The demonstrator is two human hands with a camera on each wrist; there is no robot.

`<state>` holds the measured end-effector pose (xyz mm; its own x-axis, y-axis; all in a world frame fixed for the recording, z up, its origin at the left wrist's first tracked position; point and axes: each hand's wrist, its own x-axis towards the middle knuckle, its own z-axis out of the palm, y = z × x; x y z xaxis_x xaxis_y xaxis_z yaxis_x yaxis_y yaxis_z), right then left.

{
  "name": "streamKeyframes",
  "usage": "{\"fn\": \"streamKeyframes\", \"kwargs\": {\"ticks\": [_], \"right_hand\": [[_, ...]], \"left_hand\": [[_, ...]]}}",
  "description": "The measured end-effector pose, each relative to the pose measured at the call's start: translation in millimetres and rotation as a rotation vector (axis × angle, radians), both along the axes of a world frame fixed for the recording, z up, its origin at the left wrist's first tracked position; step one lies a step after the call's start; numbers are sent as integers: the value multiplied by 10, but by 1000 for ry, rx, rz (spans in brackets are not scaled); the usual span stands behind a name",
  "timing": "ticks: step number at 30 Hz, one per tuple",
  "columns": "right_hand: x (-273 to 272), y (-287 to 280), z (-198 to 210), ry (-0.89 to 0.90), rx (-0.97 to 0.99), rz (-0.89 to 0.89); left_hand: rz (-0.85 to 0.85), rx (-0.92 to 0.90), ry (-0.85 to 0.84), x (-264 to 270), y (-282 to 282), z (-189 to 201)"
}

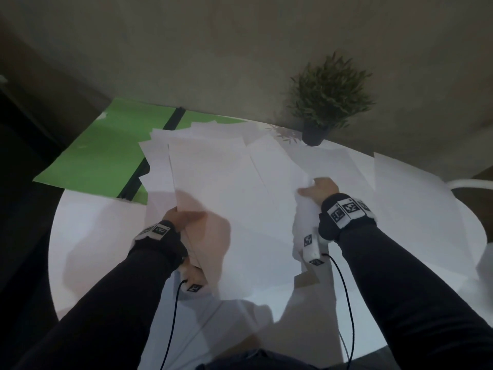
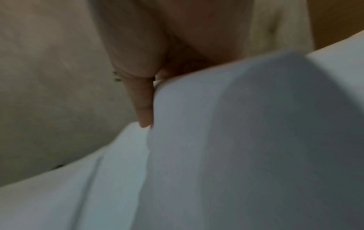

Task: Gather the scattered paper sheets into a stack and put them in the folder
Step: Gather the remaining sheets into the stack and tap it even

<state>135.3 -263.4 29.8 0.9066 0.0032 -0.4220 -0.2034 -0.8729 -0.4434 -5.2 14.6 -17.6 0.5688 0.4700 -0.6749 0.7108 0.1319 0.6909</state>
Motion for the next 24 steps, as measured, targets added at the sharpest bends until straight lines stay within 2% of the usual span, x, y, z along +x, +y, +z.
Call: {"fn": "streamKeyframes", "kwargs": {"ticks": [4, 7, 10, 12, 14, 17, 21, 24], "right_hand": [[32, 284, 572, -340, 255, 21], [-30, 406, 1086, -543, 703, 1], [-120, 440, 1373, -501, 1242, -62], [-123, 454, 1276, -354, 1471, -177], [-147, 496, 992, -199, 1380, -286], [-274, 550, 462, -20, 1033, -349], [-475, 594, -38, 22, 491, -112], [-600, 641, -208, 55, 435, -81]], "left_hand": [[-7, 4, -15, -7, -6, 9], [-16, 17, -10, -4, -12, 8], [-16, 25, 0, -19, -23, 39], [-14, 8, -8, -28, -29, 65], [-10, -3, -3, -30, -41, 81], [37, -38, -38, -17, -44, 100], [181, -245, -34, 2, 44, -18], [159, -257, -42, -8, 25, 19]]}}
